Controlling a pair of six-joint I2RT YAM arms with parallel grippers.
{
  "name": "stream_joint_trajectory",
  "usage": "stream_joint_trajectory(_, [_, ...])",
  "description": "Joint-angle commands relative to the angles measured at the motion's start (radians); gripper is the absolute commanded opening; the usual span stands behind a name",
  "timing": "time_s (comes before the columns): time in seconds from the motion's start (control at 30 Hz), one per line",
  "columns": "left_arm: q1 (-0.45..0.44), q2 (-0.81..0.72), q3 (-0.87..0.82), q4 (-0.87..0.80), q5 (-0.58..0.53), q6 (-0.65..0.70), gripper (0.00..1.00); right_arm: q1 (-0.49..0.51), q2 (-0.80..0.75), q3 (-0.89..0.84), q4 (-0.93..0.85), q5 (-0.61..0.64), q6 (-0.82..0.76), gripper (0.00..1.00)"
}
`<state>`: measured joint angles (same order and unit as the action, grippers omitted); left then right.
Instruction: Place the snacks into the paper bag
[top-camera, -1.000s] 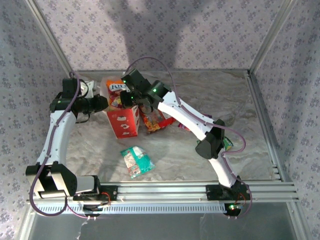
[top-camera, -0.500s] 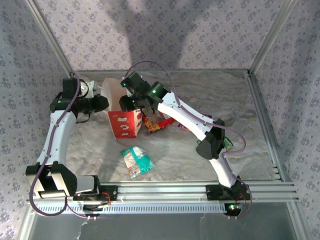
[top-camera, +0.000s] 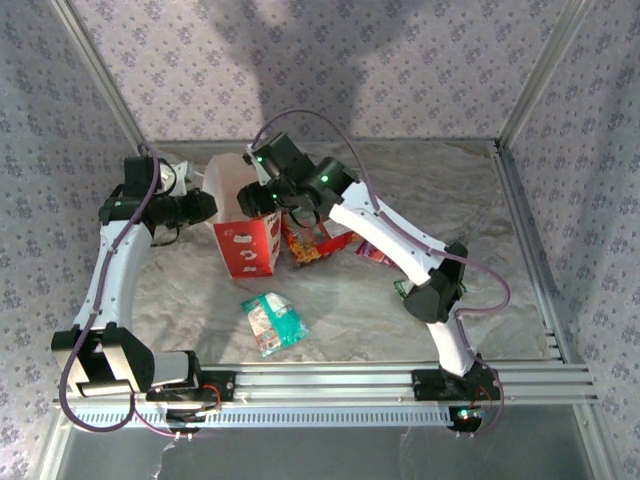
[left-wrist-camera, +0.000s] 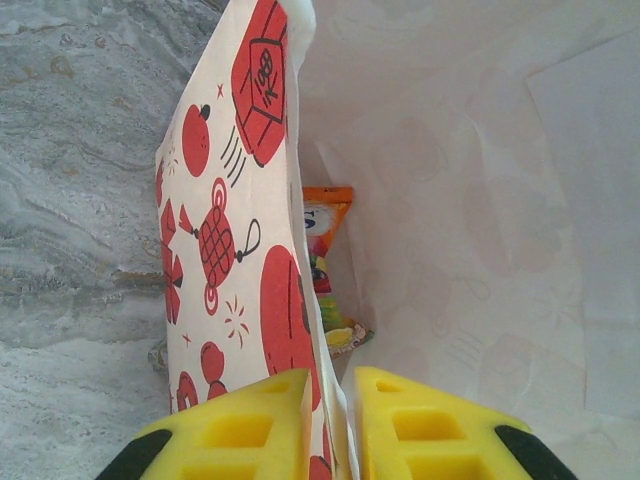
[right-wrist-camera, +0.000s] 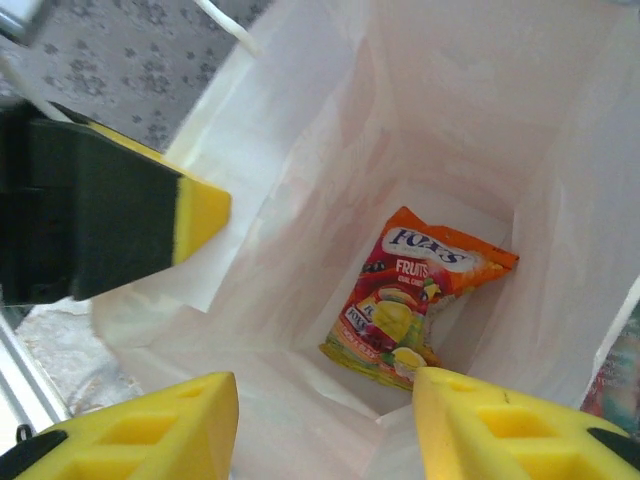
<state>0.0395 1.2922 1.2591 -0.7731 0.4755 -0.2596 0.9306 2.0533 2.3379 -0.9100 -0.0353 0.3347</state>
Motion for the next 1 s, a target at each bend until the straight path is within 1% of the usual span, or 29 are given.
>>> stream_joint_trajectory(0.0, [0.007, 0.002, 0.003, 0.001, 0.013, 0.009, 0.19, -0.015, -0.062, -0.007, -0.012, -0.051, -0.054, 0.52])
stream_joint_trajectory(0.13, [0.008, 0.002, 0.005, 0.001, 0.011, 0.008, 0.19, -0.028, -0.119, -0.062, 0.001, -0.091, -0.081, 0.55])
stream_joint_trajectory(0.27, [0.007, 0.003, 0.012, -0.001, 0.011, 0.008, 0.19, -0.049, -0.175, -0.119, 0.013, -0.168, -0.103, 0.58])
stream_joint_trajectory(0.37, [0.008, 0.000, 0.016, -0.002, 0.012, 0.008, 0.19, -0.057, -0.227, -0.185, 0.014, -0.200, -0.140, 0.60])
stream_joint_trajectory(0.5, [0.007, -0.004, 0.019, -0.008, 0.011, 0.006, 0.20, -0.065, -0.315, -0.332, 0.009, -0.238, -0.189, 0.63])
stream_joint_trajectory(0.73, [0.006, -0.007, 0.021, -0.018, -0.001, 0.008, 0.20, -0.083, -0.473, -0.644, 0.045, -0.294, -0.179, 0.67])
stream_joint_trajectory(0.87, [0.007, -0.014, 0.028, -0.018, -0.001, -0.003, 0.20, -0.084, -0.503, -0.753, 0.076, -0.340, -0.174, 0.69])
stream_joint_trajectory(0.97, [0.007, -0.023, 0.035, -0.023, -0.004, -0.004, 0.20, -0.086, -0.483, -0.803, 0.078, -0.368, -0.168, 0.68])
